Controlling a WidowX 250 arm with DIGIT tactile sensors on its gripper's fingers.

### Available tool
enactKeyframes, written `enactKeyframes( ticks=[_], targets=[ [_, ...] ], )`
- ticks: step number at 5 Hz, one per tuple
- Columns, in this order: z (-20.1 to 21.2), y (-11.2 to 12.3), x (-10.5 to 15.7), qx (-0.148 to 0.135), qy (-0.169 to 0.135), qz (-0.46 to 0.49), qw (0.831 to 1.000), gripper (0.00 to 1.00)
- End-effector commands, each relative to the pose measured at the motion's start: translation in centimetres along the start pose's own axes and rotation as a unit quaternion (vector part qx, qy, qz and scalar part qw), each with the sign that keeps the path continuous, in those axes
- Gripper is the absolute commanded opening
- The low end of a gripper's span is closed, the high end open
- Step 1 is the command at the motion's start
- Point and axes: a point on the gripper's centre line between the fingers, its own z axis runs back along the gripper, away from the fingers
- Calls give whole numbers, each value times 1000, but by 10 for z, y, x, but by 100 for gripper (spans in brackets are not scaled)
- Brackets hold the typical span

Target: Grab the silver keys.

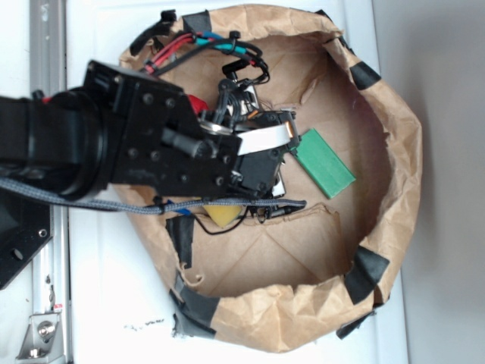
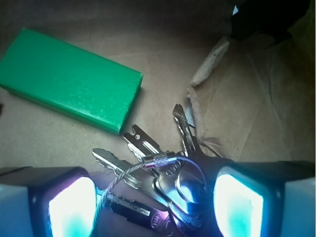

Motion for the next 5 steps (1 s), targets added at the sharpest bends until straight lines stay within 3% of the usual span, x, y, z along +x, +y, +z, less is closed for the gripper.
enactKeyframes(
  ticks=[1,4,5],
  targets=[
    [6,11,13,8,-30,19,999,100],
    [-3,10,17,22,-35,22,999,100],
    [-2,13,18,12,-30,28,999,0]
  ],
)
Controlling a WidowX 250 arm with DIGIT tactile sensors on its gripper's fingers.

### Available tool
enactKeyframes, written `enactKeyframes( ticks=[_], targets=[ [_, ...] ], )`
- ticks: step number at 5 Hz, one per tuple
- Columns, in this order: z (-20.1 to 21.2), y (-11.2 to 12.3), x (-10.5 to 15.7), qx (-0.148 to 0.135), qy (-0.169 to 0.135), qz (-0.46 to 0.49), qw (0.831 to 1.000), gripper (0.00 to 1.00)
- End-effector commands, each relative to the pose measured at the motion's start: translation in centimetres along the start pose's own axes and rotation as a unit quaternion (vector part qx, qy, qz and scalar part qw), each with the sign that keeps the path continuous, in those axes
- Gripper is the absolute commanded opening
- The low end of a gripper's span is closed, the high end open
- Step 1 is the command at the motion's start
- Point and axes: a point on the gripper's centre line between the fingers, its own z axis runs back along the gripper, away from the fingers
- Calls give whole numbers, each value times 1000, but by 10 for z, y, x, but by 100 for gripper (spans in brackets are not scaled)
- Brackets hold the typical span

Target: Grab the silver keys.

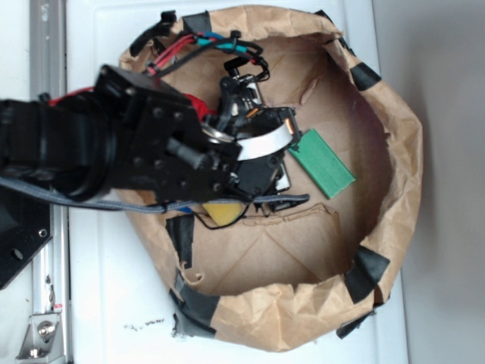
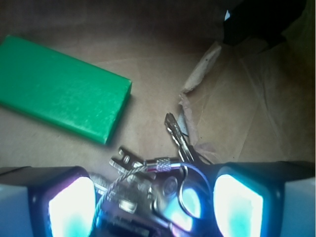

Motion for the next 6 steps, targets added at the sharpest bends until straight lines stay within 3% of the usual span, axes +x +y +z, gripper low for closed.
enactKeyframes(
  ticks=[1,6],
  targets=[
    [7,11,11,-13,-11,16,1000,0],
    [11,14,16,-22,-12,29,999,0]
  ],
)
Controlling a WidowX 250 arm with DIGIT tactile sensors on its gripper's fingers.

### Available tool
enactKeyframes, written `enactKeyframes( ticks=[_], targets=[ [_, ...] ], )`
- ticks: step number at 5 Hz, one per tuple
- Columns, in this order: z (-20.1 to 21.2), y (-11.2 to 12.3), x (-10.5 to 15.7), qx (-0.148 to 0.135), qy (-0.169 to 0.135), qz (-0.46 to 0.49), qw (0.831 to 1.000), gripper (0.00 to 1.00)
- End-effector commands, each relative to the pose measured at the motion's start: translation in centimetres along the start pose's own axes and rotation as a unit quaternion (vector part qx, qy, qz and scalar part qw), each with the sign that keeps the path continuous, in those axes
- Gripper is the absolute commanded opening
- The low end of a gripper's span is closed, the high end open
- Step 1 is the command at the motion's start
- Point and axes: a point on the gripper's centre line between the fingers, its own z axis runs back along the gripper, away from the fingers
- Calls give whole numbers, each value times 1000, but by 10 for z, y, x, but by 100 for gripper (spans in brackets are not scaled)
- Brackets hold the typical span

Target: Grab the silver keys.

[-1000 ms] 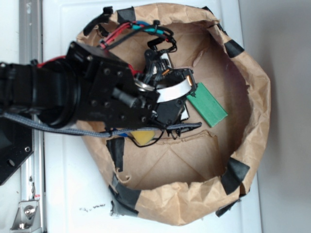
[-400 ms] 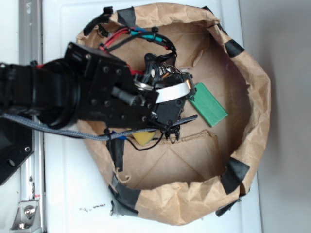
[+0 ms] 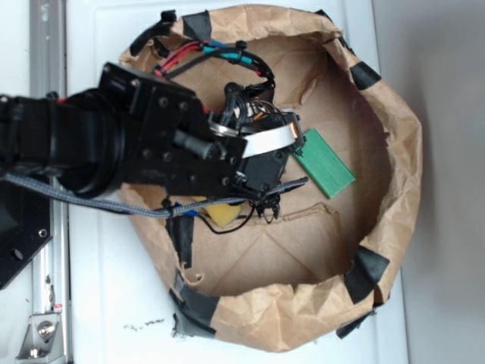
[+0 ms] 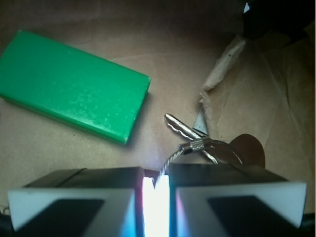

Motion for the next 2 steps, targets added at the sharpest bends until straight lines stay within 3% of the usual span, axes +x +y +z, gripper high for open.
enactKeyframes(
  ticks=[1,2],
  targets=[
    [14,17,20,2,-29,31,999,0],
    [29,18,19,-11,-17,30,999,0]
  ],
)
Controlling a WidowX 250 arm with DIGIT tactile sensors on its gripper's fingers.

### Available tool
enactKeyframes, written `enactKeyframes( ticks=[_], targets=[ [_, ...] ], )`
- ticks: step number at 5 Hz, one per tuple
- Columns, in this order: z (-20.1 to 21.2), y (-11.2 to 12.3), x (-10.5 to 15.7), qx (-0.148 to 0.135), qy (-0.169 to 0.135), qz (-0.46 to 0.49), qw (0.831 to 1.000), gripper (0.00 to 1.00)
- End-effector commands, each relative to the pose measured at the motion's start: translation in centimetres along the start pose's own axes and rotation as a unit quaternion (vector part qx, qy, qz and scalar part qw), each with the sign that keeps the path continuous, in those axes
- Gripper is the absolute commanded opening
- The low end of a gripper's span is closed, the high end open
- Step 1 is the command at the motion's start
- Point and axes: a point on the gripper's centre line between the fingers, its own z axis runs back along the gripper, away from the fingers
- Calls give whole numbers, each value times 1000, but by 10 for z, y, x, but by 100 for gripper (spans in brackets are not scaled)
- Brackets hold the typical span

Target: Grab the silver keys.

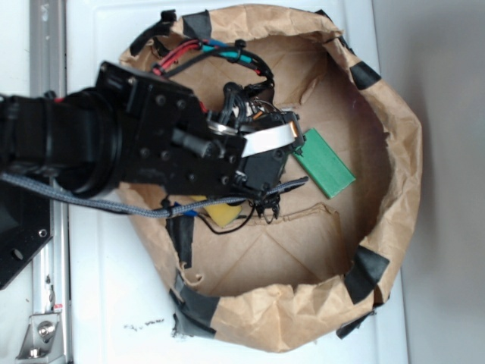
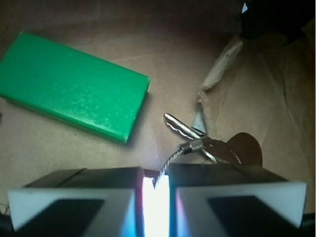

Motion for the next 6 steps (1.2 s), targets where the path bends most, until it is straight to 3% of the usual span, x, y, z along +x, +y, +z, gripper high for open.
enactKeyframes(
  ticks=[1,2,6],
  targets=[
    [60,22,20,-53,10,17,998,0],
    [84,25,24,-96,36,13,995,0],
    [81,21,29,-103,29,15,994,0]
  ],
)
